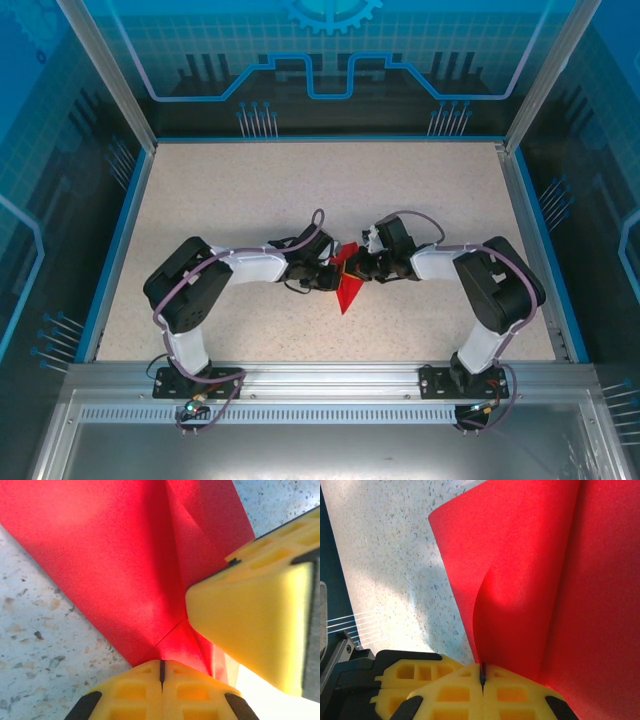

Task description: Fold a paper plane with a square sheet of paper (pick it up from the middle)

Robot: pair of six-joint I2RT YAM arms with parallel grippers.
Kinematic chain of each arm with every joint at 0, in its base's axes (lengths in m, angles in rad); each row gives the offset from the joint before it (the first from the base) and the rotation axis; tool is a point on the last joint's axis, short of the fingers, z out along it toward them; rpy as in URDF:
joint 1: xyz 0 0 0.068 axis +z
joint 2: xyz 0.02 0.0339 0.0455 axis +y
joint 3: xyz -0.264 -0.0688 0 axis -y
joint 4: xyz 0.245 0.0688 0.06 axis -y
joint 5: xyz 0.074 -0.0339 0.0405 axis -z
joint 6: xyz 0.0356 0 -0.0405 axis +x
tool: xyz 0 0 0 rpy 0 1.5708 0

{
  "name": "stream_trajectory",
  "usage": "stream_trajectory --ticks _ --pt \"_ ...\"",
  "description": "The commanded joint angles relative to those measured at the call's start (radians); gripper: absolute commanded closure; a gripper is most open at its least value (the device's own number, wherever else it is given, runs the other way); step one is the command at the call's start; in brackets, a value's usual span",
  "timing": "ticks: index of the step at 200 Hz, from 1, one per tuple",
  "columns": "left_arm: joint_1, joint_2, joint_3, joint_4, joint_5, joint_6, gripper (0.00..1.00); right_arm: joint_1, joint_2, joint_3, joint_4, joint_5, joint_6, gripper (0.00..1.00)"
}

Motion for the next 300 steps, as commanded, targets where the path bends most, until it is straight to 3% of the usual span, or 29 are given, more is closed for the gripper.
stream_trajectory --ticks 1,114,173,300 --pt "0.007 -0.020 -0.036 -0.032 0.018 -0.013 1.00 0.006 0.025 0.021 -0.014 -0.007 -0.023 0.97" --pt "0.021 -0.055 -0.056 0.023 0.062 -0.021 1.00 0.025 0.036 0.038 -0.021 0.001 -0.035 0.97" --pt "0.026 -0.083 -0.072 -0.002 0.033 -0.010 1.00 0.028 0.031 0.045 -0.066 0.028 -0.060 0.97" --pt "0.045 0.017 -0.087 0.086 0.052 -0.008 1.00 0.042 0.018 0.065 -0.069 0.007 -0.055 0.97"
